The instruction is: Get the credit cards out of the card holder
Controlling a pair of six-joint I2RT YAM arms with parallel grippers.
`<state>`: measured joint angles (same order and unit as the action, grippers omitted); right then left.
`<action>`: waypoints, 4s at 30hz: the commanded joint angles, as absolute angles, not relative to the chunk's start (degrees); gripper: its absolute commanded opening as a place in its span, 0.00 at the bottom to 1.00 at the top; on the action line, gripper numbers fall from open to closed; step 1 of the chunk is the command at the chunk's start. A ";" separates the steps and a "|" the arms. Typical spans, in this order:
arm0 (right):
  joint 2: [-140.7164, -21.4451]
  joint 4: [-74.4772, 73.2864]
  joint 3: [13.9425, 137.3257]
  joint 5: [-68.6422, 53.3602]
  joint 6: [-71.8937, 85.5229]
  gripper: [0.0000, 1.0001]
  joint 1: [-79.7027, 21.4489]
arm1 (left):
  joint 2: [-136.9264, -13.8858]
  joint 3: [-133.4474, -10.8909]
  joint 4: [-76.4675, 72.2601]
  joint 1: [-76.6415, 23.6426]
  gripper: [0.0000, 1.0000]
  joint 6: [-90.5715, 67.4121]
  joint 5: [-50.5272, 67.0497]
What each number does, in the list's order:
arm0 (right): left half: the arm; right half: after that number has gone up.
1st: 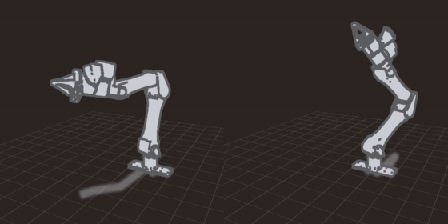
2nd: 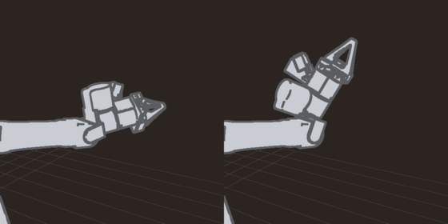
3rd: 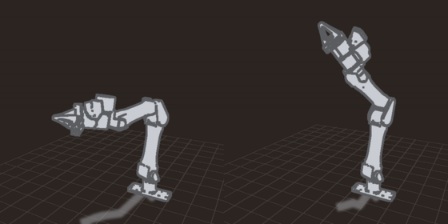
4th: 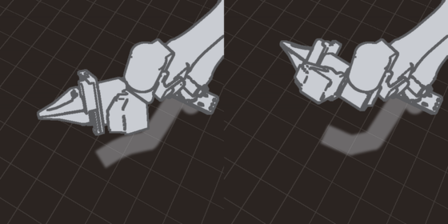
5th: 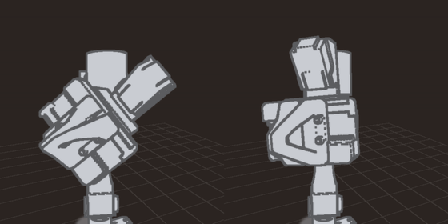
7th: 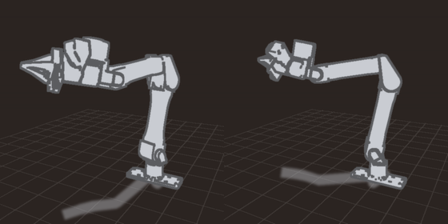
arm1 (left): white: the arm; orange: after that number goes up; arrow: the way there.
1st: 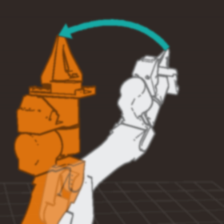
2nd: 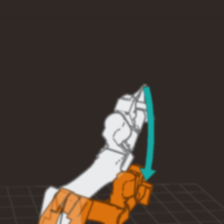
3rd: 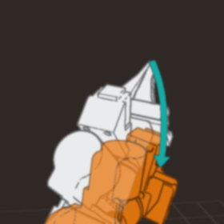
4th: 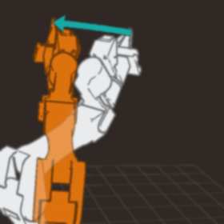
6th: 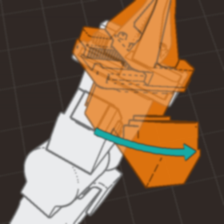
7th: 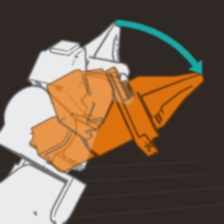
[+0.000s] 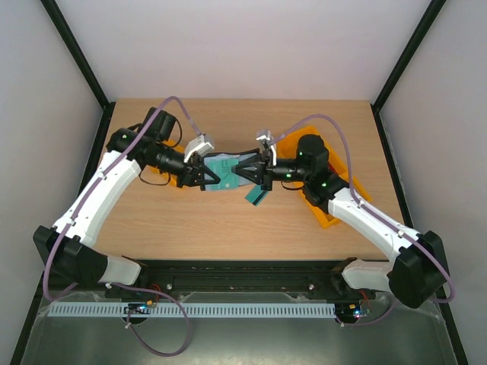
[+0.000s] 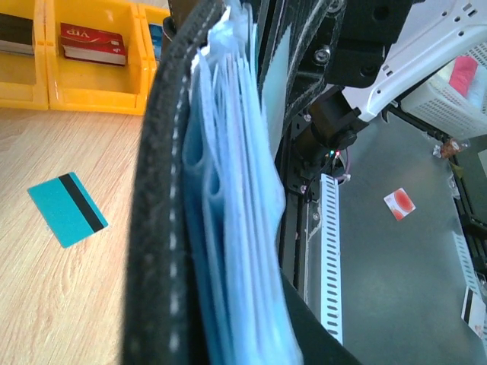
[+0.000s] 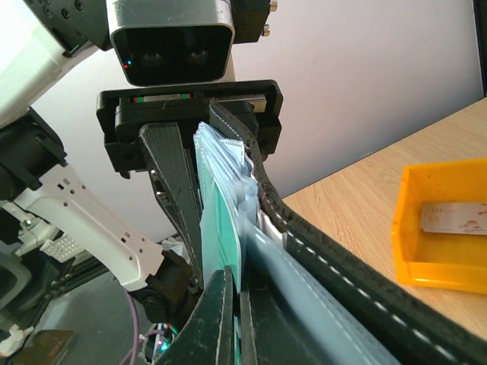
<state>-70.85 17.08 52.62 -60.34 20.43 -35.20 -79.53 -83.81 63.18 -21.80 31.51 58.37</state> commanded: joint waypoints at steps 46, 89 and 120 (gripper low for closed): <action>-72.77 10.79 41.58 -25.59 49.22 0.02 -27.13 | -75.46 -78.89 40.37 -9.76 0.02 4.78 24.19; -93.21 27.38 31.18 -25.02 61.73 0.11 -29.09 | -75.69 -77.37 40.65 -9.36 0.02 5.73 27.04; -57.08 8.44 44.86 -24.54 25.80 0.59 -33.12 | -76.08 -78.96 47.90 -14.17 0.02 13.28 42.36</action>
